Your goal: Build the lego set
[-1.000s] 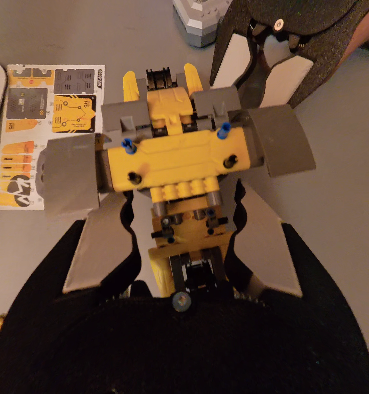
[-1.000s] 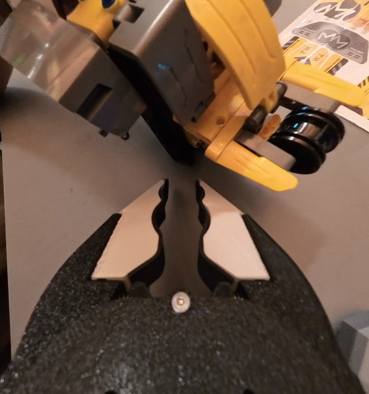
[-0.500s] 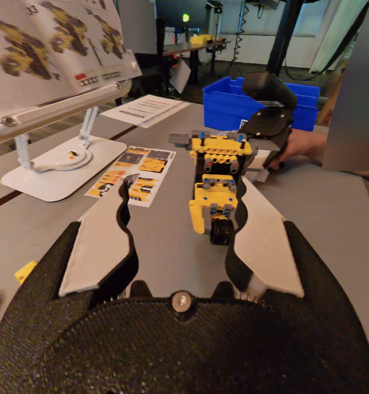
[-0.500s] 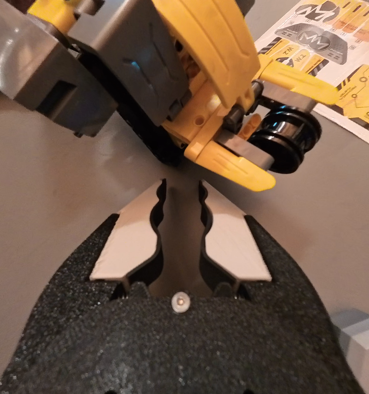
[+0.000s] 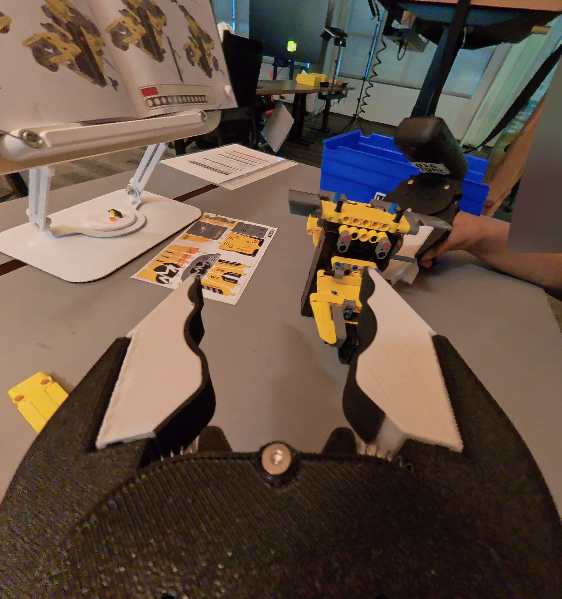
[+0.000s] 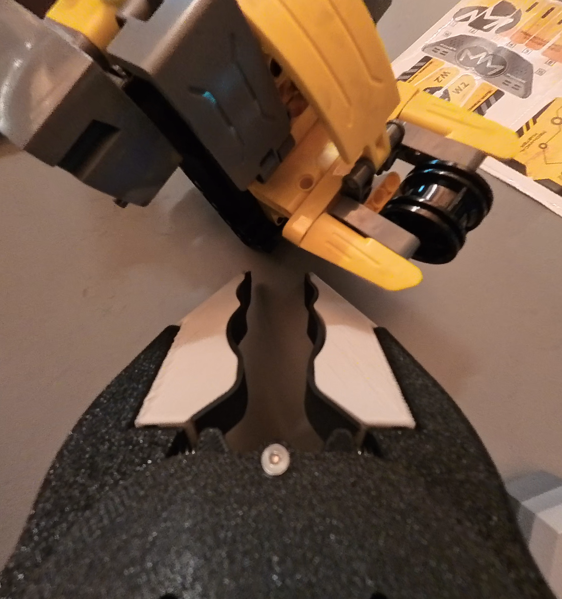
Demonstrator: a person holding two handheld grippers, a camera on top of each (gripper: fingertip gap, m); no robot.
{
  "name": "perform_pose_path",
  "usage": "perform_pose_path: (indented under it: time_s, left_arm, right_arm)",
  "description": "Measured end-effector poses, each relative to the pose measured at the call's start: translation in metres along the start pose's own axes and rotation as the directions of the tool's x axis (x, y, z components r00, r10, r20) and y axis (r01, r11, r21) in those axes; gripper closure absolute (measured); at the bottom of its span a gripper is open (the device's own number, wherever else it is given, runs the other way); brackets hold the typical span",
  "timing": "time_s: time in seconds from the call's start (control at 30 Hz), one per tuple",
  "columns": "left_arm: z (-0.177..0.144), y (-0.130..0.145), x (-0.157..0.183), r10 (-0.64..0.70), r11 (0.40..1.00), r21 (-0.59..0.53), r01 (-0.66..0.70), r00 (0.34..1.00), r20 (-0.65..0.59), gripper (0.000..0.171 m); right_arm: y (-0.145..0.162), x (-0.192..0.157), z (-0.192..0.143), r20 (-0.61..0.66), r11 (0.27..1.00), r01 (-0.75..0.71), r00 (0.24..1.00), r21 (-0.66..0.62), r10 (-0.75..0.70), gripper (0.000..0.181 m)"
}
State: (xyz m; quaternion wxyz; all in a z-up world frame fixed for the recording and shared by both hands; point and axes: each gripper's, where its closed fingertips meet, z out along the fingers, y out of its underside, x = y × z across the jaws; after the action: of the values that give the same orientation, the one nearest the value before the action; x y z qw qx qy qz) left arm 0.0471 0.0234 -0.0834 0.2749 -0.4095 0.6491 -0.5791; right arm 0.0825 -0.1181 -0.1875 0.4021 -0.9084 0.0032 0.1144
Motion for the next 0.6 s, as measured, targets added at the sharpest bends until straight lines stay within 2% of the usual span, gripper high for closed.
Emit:
perform_pose_path:
  time_s: [0.2, 0.6]
  left_arm:
    - [-0.005, 0.001, -0.012, -0.050, 0.999, -0.003, 0.050, 0.998, 0.036, 0.087]
    - [-0.011, 0.004, -0.027, -0.021, 0.999, -0.023, 0.024, 0.992, 0.124, 0.103]
  right_arm:
    - [0.000, 0.000, -0.001, 0.025, 1.000, -0.025, 0.999, 0.005, 0.025, 0.148]
    - [0.000, 0.002, 0.000, -0.010, 1.000, -0.006, 1.000, 0.000, 0.006, 0.151]
